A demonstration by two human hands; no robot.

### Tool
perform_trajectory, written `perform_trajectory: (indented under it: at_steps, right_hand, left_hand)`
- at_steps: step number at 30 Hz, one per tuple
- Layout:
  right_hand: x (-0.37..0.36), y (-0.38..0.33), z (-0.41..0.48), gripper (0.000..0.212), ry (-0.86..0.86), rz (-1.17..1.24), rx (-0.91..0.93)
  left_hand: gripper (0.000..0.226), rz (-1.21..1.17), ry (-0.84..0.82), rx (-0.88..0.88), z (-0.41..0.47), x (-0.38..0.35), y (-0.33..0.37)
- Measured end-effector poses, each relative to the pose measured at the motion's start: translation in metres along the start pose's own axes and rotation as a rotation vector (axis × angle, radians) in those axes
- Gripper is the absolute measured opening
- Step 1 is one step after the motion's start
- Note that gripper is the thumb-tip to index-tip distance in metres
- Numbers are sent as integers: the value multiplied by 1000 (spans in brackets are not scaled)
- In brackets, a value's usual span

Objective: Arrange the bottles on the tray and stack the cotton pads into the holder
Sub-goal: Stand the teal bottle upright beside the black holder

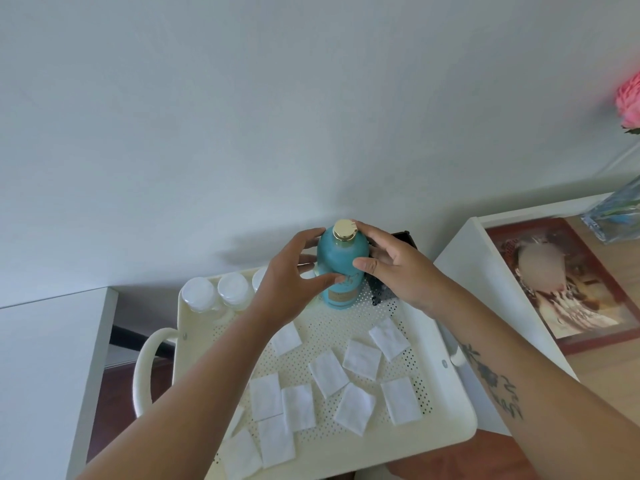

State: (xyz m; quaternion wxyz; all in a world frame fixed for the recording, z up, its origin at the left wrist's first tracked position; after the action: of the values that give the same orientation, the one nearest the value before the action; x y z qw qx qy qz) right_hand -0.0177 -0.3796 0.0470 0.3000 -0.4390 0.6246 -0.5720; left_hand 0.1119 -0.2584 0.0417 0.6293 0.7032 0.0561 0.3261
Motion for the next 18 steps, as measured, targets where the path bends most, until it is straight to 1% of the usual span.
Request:
perform_trajectory:
  at_steps: [4, 11, 15, 18]
  right_hand:
    - [0, -2, -5, 55, 22, -29, 10]
    - [-5, -10, -16, 53, 119, -87, 50]
    - [-6, -11, -25, 49, 256, -106, 65]
    - [-4, -9, -36, 42, 364, -161, 74]
  left_hand:
    - [69, 29, -13, -18, -2, 0, 1]
    - [69, 35, -27, -21, -2, 0, 2]
    - [62, 50, 3, -37, -10, 5, 0]
    - [53, 61, 62, -46, -21, 11, -3]
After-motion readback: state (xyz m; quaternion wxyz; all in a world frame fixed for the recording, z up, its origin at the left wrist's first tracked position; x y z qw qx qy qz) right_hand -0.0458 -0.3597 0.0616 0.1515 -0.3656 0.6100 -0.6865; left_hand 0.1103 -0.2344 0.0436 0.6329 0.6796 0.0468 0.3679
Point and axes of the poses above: each hand's wrist, its own z-axis towards the middle knuckle, its own x-axis out of the back of the hand, y = z × x, the point moved 6 cm from there along z, towards the middle knuckle, and after that the axes turned 1 degree about x, right-handed, at the moved point
